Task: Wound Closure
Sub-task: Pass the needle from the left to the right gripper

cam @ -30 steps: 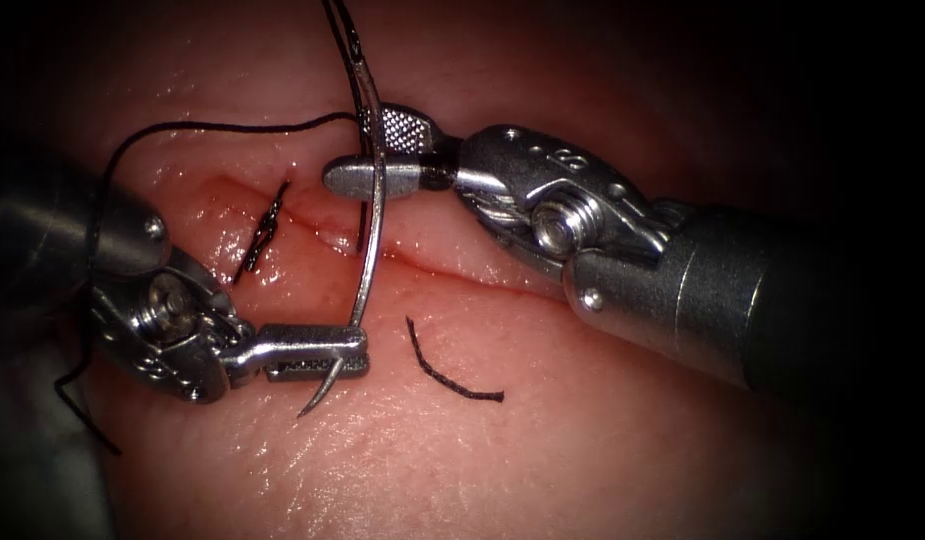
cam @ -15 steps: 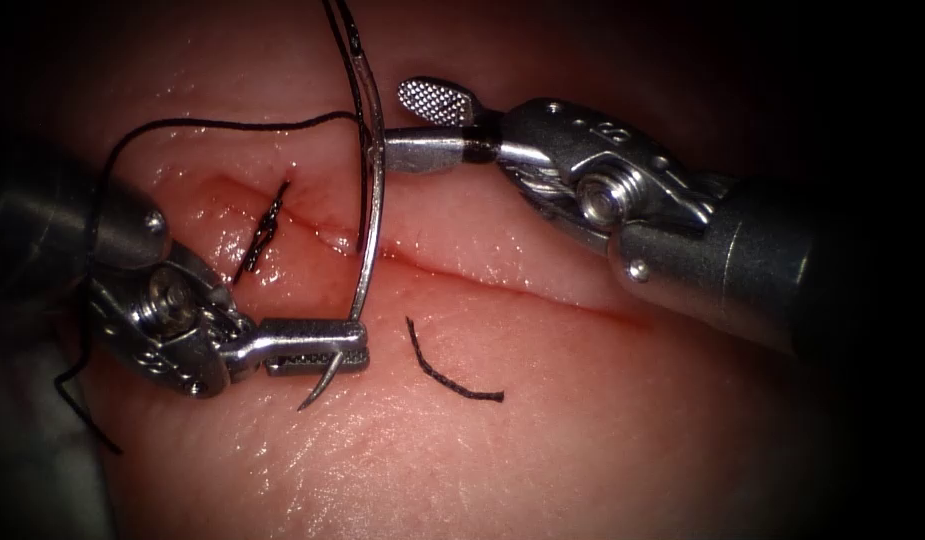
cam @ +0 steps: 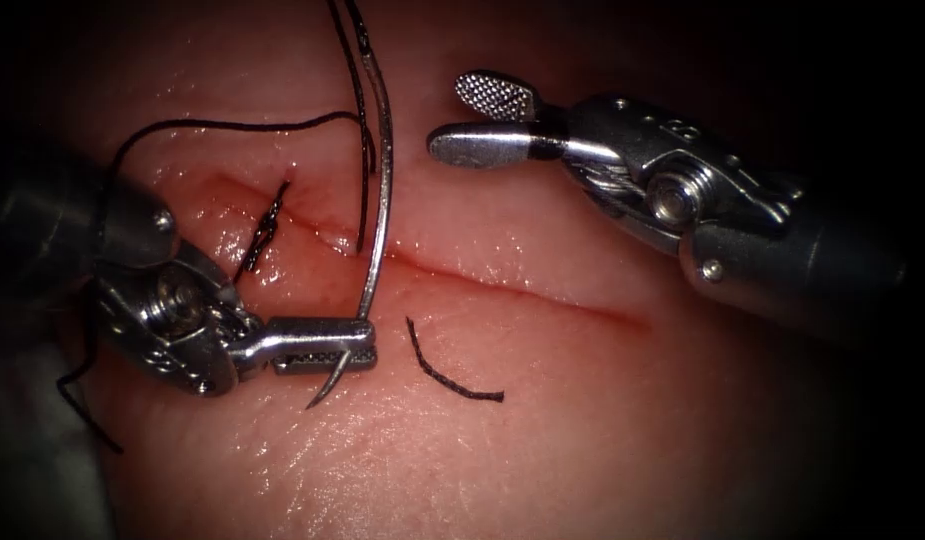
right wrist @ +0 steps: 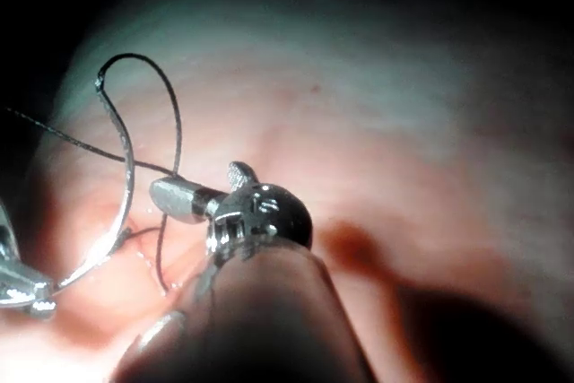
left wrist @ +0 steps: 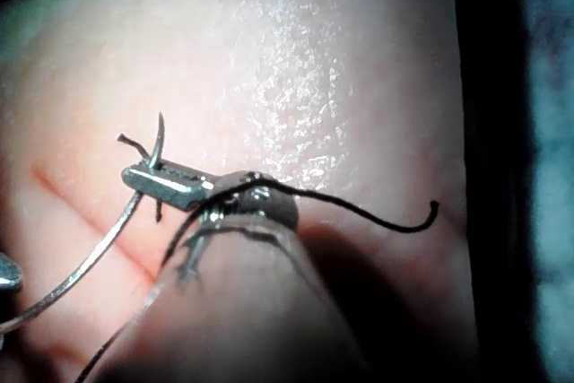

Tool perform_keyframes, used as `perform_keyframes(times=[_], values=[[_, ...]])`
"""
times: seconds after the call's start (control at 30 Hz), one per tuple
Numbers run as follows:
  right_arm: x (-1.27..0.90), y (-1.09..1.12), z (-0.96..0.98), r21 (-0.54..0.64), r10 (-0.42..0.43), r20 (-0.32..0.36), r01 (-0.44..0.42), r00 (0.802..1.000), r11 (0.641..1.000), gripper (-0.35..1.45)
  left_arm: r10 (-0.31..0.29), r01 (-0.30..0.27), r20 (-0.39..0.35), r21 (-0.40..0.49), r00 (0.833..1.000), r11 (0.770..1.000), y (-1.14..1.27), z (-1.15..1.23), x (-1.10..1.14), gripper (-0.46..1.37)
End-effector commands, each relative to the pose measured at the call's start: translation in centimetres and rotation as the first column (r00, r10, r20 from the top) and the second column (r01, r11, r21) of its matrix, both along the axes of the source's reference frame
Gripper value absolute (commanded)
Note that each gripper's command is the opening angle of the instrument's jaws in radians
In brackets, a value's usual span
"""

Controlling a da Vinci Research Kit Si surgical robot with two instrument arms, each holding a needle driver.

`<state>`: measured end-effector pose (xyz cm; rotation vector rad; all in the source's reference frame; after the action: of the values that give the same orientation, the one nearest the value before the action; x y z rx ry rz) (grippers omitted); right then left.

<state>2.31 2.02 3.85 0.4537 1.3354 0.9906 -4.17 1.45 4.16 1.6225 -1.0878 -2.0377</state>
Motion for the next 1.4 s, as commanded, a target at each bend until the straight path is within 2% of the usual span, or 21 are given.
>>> perform_keyframes(times=[0.03,0.3,0.4,0.6,0.83,1.4], values=[[0.0,-0.02,-0.04,0.015,-0.008,-0.008,0.008,1.0,1.0,1.22,0.001,-0.001,-0.011,-0.003,1.0,1.0,0.01,0.01,-0.01,-0.35],[0.02,-0.17,-0.22,0.121,0.023,-0.037,-0.018,0.999,0.993,1.22,-0.015,0.015,-0.034,-0.015,0.999,1.0,0.0,0.06,-0.11,-0.35],[0.04,-0.19,-0.24,0.121,0.027,-0.033,-0.023,0.999,0.992,1.22,-0.035,0.033,-0.074,-0.036,0.997,0.999,-0.02,0.07,-0.14,-0.35],[0.08,-0.2,-0.25,0.13,0.04,0.024,-0.042,0.999,0.991,1.22,-0.037,0.03,-0.101,-0.065,0.994,0.997,-0.08,0.08,-0.22,-0.35],[0.14,-0.21,-0.25,0.162,-0.018,0.093,0.003,0.996,0.987,1.2,-0.04,0.029,-0.119,-0.091,0.992,0.995,-0.08,0.08,-0.23,-0.35],[0.36,-0.21,-0.24,0.165,-0.008,0.108,-0.01,0.994,0.986,1.15,-0.043,0.032,-0.121,-0.09,0.992,0.995,-0.08,0.08,-0.25,-0.35]])
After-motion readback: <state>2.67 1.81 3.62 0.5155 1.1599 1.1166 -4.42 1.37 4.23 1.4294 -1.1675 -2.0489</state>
